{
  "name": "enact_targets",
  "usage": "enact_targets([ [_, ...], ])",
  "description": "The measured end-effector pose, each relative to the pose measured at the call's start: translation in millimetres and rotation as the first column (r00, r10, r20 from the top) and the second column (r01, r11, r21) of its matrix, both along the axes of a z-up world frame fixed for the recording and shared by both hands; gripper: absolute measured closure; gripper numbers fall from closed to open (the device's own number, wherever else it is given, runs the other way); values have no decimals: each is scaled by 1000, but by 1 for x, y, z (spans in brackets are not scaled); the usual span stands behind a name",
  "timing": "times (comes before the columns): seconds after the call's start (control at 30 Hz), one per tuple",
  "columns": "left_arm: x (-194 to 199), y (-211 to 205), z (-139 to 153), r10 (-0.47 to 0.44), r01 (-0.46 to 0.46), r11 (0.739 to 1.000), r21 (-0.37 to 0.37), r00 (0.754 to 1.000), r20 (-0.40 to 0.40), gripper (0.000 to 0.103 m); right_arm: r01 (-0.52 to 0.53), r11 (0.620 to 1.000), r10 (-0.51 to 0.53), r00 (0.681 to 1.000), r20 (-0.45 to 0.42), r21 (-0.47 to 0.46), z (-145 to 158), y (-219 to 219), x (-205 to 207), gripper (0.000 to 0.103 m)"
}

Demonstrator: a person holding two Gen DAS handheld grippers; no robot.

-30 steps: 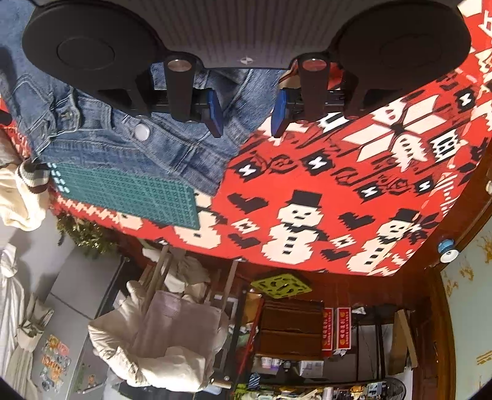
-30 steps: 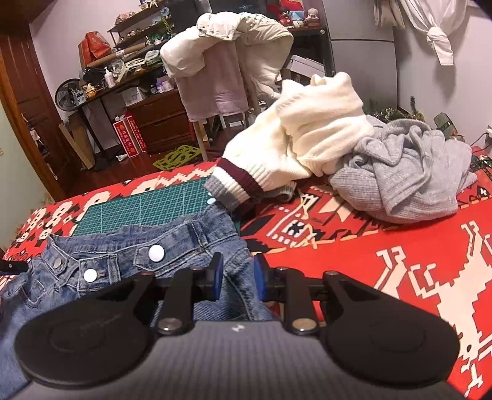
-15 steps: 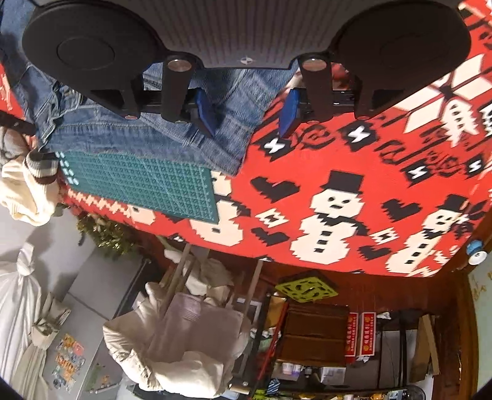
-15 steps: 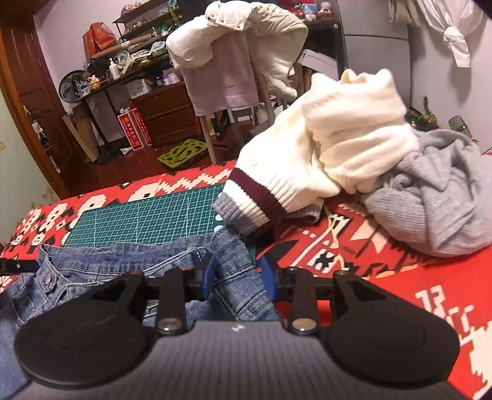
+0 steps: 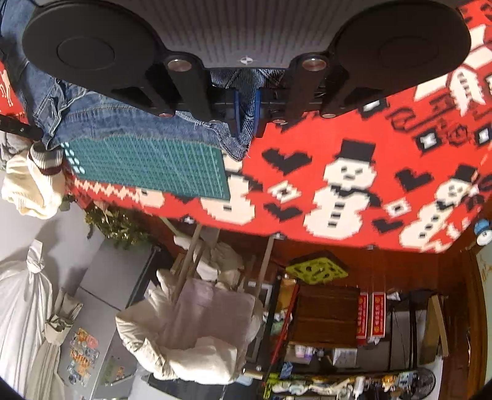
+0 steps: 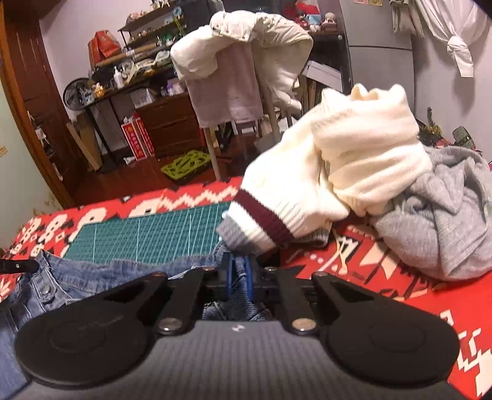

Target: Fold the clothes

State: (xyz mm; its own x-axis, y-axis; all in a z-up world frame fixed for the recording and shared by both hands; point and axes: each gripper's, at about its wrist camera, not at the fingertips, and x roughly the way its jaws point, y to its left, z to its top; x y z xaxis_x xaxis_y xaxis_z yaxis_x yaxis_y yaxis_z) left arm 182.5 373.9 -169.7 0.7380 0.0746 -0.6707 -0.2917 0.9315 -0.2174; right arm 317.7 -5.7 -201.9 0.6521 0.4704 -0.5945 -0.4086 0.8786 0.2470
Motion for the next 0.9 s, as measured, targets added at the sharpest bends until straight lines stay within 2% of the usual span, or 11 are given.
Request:
enact_targets([
  [0.1,8,-1,4,9,-9,1000,16,1000,-3,94,17,1000,-17,1000,1,11,-1,1,6,94],
  [0.27,19,4,-9,39,-39,999,13,999,-38,94,30,1000,-30,999,-16,6,-10,4,10,92],
  [0.33,20,1,-11,44,-42,999,34,998,-46,90,34,999,-34,999,-18,12,-11,4,10,91],
  [0.47,13,-2,1,70,-63,991,115,996,-61,67,39,999,-39,999,1,9,-2,2,3,77],
  [0.5,7,-1,5,75,-69,992,103,996,-51,65,43,999,-43,999,9,9,3,0,-2,69],
  [0.73,-35,-3,34,114,-113,993,31,993,-27,56,27,1000,-27,999,40,5,35,-10,-48,63],
  [0.83,-52,-19,47,104,-104,995,-4,995,0,49,-2,1000,2,999,45,7,46,-8,-72,56],
  [0.9,-67,-32,52,81,-81,997,-18,997,10,44,-20,1000,19,999,46,12,50,-6,-91,45],
])
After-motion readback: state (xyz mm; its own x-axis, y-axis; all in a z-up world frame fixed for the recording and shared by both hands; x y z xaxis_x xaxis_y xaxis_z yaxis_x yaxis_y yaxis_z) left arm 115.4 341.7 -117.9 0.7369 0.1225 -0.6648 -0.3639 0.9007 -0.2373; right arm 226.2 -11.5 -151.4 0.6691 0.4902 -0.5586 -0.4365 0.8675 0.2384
